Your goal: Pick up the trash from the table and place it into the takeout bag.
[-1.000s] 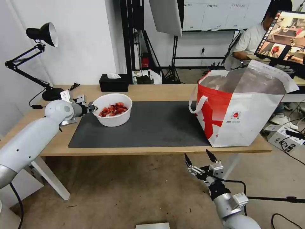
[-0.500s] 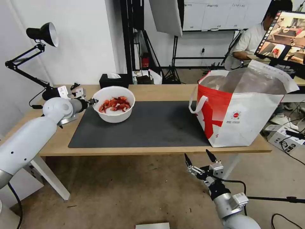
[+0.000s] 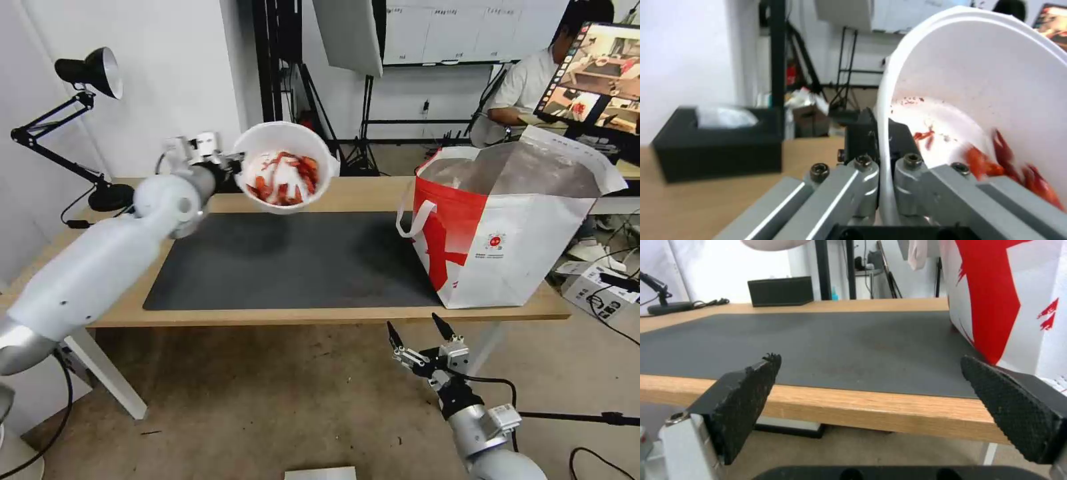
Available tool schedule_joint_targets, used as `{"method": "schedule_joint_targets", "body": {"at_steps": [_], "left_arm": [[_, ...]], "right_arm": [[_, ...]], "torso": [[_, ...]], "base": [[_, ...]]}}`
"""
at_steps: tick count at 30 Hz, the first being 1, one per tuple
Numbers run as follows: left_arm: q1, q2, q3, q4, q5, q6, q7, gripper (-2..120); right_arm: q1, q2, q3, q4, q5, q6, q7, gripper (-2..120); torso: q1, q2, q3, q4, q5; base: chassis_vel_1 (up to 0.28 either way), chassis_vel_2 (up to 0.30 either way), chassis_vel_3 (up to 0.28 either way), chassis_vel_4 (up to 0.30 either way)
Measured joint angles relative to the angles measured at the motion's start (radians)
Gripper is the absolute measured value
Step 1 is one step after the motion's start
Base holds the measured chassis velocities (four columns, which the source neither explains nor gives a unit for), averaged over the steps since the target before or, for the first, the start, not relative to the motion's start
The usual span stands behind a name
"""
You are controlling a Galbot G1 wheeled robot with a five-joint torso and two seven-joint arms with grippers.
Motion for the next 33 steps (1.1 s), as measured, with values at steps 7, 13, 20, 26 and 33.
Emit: {"method": "schedule_joint_targets", "body": {"at_steps": [7,13,20,26,33], "left_arm": [[-0.063,-0.050,0.023,0.007,0.009,-0.013,-0.007,0],[-0.119,-0.101,0.026,0.026,-0.009,-0.015,-0.032,0],[-0.165,-0.174,0.025,0.042,-0.047,-0.018,-0.064,0],[-0.231,-0.318,0.044,0.088,-0.094,-0.021,-0.121,0],[-0.273,-0.458,0.098,0.136,-0.124,-0.025,-0.152,0]], "right_arm": [[0.000,0.000,0.000,0.000,0.000,0.000,0.000,100],[0.000,0.000,0.000,0.000,0.000,0.000,0.000,100],[0.000,0.000,0.000,0.000,0.000,0.000,0.000,100],[0.000,0.000,0.000,0.000,0.000,0.000,0.000,100],[0.000,0.000,0.000,0.000,0.000,0.000,0.000,100]], "torso": [[0.000,0.000,0.000,0.0000,0.0001],[0.000,0.000,0.000,0.0003,-0.0002],[0.000,0.000,0.000,0.0001,0.0000],[0.000,0.000,0.000,-0.0001,0.0003],[0.000,0.000,0.000,0.0001,0.0002]], "base": [[0.000,0.000,0.000,0.000],[0.000,0.000,0.000,0.000],[0.000,0.000,0.000,0.000],[0.000,0.000,0.000,0.000],[0.000,0.000,0.000,0.000]]}}
